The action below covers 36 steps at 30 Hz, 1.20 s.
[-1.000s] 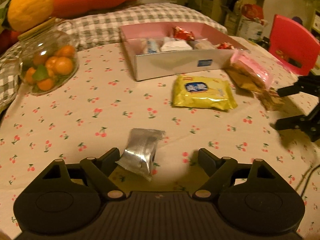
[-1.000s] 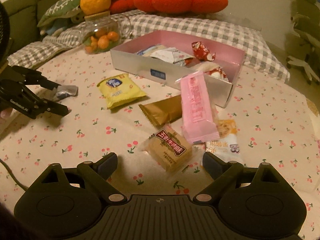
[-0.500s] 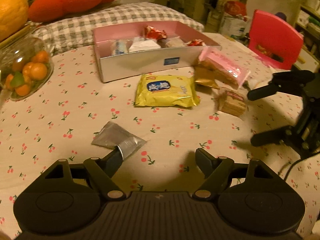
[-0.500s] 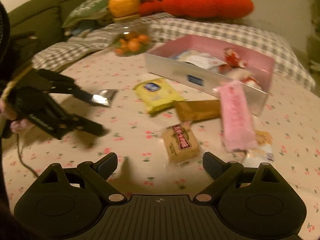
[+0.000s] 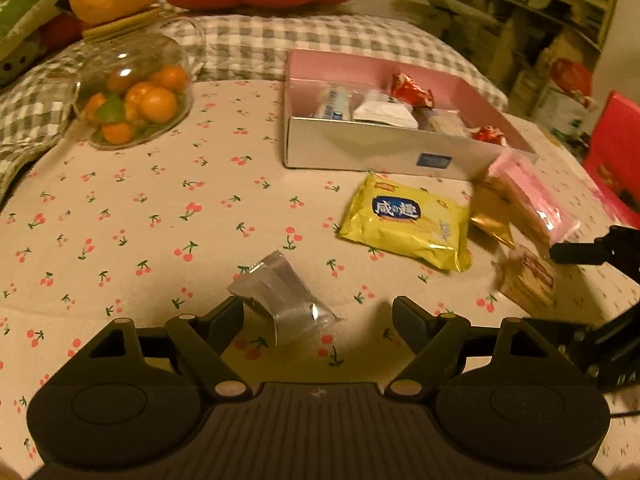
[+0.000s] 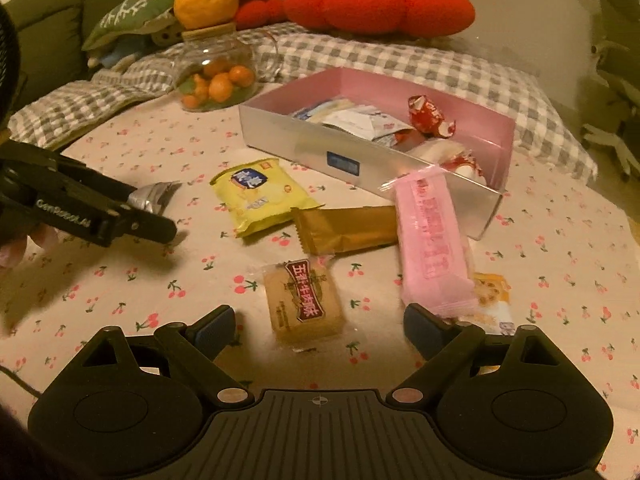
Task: Organize snacks
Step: 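Grasp the silver packet with the left tool while the right tool grasps the brown-wrapped bar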
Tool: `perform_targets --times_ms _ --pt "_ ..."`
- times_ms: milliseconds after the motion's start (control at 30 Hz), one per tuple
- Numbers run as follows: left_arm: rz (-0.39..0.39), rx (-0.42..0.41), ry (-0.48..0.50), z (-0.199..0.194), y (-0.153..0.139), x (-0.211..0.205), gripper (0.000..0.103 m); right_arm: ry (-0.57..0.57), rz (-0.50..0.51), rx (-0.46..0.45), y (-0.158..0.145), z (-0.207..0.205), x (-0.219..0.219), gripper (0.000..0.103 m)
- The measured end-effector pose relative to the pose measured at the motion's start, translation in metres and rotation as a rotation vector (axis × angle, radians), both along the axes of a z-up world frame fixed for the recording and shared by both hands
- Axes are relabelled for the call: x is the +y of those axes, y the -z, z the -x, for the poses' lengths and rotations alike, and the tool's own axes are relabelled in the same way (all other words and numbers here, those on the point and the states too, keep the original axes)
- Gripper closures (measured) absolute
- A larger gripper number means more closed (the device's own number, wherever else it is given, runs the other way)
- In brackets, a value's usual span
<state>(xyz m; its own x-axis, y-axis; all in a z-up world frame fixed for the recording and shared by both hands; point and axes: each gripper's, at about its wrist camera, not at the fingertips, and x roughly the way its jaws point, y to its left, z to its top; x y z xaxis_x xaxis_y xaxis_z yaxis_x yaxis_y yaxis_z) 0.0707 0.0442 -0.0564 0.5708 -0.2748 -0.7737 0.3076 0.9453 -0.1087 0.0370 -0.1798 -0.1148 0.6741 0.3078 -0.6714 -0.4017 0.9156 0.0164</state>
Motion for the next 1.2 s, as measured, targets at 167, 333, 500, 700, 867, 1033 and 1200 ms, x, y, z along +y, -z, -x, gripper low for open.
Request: perform_targets --times_ms 167,333,500,700,867,1033,1200 --pt "-0.051 -0.014 -0.033 0.002 0.001 -0.006 0.032 -0.015 0.014 -0.001 -0.001 -0.004 0.012 0.012" --pt "-0.064 -0.017 -0.054 0.003 0.0 -0.007 0.04 -0.028 0.011 0.0 -0.004 -0.006 0.02 0.018" --pt "-0.068 -0.019 -0.071 0.002 -0.001 -0.004 0.049 -0.03 0.023 0.005 -0.004 -0.008 0.026 0.03" --pt "-0.089 -0.023 -0.086 0.002 -0.003 -0.004 0.066 -0.005 0.021 -0.001 -0.006 -0.009 0.024 0.049" --pt "-0.092 -0.024 -0.093 0.002 -0.004 -0.003 0.077 0.009 0.024 -0.002 -0.008 -0.01 0.024 0.061" --pt "-0.108 -0.034 -0.085 0.004 -0.007 -0.005 0.079 0.01 0.021 -0.007 -0.01 -0.009 0.023 0.068" --pt "-0.111 -0.055 -0.065 0.005 -0.012 -0.007 0.079 0.018 -0.001 -0.015 -0.015 -0.009 0.021 0.068"
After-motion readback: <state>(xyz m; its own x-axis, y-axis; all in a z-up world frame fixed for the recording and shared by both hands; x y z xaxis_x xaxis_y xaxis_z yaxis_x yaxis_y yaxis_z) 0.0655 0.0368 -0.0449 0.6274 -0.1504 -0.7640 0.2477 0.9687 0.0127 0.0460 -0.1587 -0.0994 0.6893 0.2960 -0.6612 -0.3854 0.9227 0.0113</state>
